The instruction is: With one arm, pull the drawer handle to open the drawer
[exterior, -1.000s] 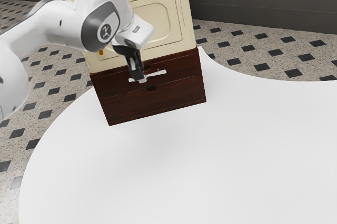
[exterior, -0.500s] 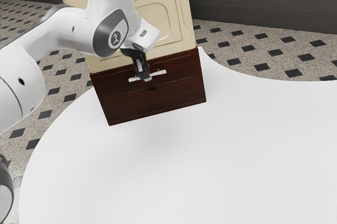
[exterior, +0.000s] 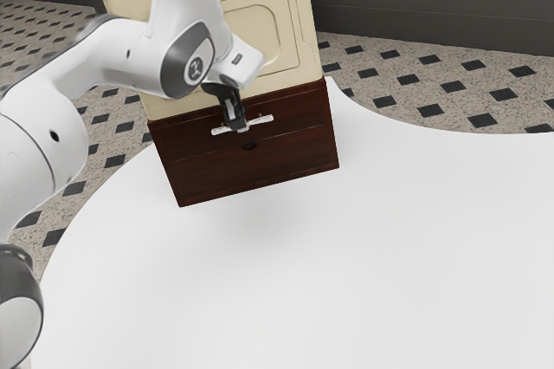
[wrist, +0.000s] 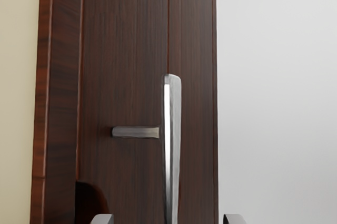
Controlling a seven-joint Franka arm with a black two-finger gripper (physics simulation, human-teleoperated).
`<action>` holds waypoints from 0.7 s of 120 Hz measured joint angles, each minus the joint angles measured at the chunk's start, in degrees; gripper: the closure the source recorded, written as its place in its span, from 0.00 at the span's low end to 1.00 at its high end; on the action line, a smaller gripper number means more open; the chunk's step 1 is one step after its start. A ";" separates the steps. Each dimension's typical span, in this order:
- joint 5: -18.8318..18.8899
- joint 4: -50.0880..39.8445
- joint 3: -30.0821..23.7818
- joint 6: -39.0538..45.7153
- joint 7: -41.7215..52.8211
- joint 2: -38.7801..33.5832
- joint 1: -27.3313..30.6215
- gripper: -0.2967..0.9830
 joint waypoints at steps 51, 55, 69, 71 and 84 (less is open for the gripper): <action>-0.49 -0.18 -0.06 0.17 -0.10 0.73 -0.04 0.71; -0.52 -0.23 -0.06 0.18 -0.11 0.73 -0.04 0.72; -0.58 -0.47 -0.10 0.20 -0.19 0.80 -0.04 0.74; -0.58 -0.53 -0.10 0.21 -0.21 0.78 -0.04 0.74; -0.56 -1.18 -0.09 0.25 -0.34 0.61 -0.07 0.75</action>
